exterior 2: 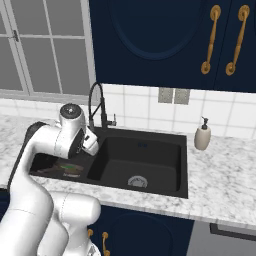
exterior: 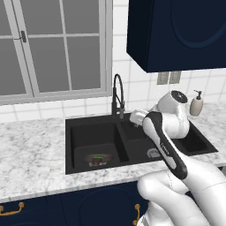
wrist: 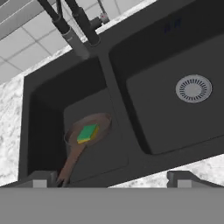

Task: Pick the pan and sponge and place them into the sink. Then turn on the water.

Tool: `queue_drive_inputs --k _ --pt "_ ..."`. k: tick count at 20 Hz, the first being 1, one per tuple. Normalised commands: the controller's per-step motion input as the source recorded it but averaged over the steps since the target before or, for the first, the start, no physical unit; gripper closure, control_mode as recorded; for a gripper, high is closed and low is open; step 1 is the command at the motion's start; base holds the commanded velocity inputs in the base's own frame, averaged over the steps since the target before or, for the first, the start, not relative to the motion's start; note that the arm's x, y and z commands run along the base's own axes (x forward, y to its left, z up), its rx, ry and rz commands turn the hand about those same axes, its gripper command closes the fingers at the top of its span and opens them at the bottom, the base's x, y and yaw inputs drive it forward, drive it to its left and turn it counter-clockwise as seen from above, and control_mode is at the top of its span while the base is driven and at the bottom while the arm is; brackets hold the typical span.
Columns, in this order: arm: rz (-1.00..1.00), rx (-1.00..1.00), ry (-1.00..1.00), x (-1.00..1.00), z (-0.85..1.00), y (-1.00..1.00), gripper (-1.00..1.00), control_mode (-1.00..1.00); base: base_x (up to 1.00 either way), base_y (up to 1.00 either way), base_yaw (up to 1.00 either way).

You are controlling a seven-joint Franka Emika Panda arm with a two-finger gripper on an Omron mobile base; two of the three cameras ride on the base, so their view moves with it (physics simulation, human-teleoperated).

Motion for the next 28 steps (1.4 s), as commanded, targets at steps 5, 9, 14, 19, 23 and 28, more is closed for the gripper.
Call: queue_drive_inputs --k 5,9,14,19,23,28 --pt "0.0 0.18 0.04 0.09 0.03 -0.66 -1.0 -1.0 0.0 0.0 0.0" --pt "0.0 0.22 0.02 0.6 -0.09 -0.33 -1.0 -1.0 0.0 0.0 0.0" --pt "0.0 0.18 0.01 0.57 -0.02 -0.08 -1.0 -1.0 0.0 0.0 0.0" --pt "-0.09 0.02 0.08 0.63 -0.06 -0.01 -1.0 -1.0 0.0 0.0 0.0" --pt "-0.03 0.2 0.02 0.82 -0.14 -0.01 -1.0 -1.0 0.0 0.0 0.0" --pt "0.0 0.16 0.0 0.6 -0.05 -0.04 -1.0 -1.0 0.0 0.0 0.0"
